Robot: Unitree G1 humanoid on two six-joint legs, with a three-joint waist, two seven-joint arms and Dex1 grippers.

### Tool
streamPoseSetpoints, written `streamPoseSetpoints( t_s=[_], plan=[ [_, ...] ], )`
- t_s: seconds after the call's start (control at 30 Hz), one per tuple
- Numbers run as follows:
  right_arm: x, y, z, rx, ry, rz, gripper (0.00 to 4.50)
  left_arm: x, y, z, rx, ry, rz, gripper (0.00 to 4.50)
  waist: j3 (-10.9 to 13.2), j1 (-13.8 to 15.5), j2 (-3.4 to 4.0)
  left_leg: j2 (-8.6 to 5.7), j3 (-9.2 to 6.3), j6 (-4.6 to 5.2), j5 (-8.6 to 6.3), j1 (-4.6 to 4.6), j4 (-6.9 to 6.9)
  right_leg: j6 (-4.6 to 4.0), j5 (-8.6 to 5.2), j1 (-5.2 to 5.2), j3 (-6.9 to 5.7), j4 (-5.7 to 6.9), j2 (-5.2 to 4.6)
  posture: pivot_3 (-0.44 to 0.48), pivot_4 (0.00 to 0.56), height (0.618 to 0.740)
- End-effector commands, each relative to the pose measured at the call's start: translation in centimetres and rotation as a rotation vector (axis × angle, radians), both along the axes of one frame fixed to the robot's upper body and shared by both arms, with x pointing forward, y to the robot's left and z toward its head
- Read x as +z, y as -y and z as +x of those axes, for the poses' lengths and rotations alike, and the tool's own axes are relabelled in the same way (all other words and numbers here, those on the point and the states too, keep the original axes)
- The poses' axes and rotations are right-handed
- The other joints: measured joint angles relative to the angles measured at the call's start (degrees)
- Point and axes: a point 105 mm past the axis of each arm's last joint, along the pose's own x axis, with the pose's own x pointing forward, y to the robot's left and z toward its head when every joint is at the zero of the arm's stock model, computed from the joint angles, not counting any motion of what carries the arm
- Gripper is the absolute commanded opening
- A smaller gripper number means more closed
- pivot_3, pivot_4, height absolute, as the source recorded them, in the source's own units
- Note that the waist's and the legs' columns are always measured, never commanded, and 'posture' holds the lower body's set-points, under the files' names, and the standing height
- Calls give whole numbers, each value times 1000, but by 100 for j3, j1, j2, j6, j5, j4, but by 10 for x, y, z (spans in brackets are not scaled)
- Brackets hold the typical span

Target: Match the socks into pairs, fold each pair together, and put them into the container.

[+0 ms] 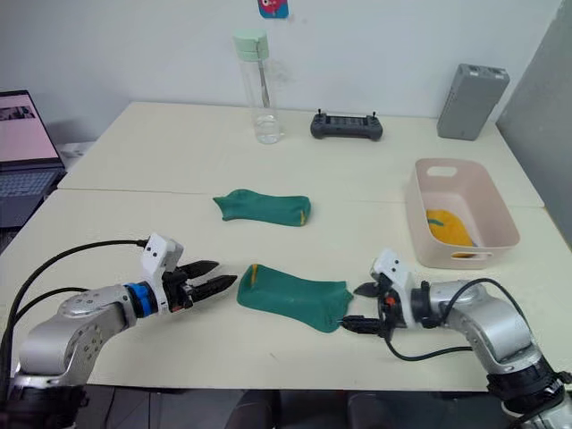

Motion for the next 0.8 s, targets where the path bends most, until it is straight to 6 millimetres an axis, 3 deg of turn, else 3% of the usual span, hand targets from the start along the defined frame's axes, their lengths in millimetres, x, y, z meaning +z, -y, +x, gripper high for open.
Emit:
streamPoseSetpoints(
  t_s=[0.03,0.1,0.37,0.47,0.73,0.8],
  plan=[
    [2,0,0,-23,8,-5,4313,-3,9,2,-81,7,7,3409,0,1,0,0,1,0,0,-1,-2,-1,0,0,1,0,0,0,150,740],
    [2,-2,-4,-10,-4,8,3924,-5,13,3,-97,8,-5,3419,0,13,-1,1,1,0,0,-6,-10,-7,-1,2,-1,0,0,0,150,740],
    [8,-3,1,-38,-3,38,1153,-17,30,-2,-157,-5,-14,3419,-1,30,0,1,-4,1,1,-6,-36,15,8,15,-7,5,4,0,150,740],
    [10,0,4,-47,0,37,44,-16,35,-5,-175,-3,-24,2540,-1,26,0,1,-2,1,1,-5,-36,17,8,15,-5,4,3,0,150,740],
    [14,11,16,-75,10,33,0,-9,46,-17,-154,-6,-113,47,-1,13,-1,2,-2,1,1,-6,-37,17,7,15,-6,2,4,0,150,740],
    [14,12,19,-70,18,18,0,-7,46,-18,-143,-6,-119,16,-1,11,-1,2,-2,1,1,-6,-38,17,7,14,-6,3,4,0,150,740]
  ],
)
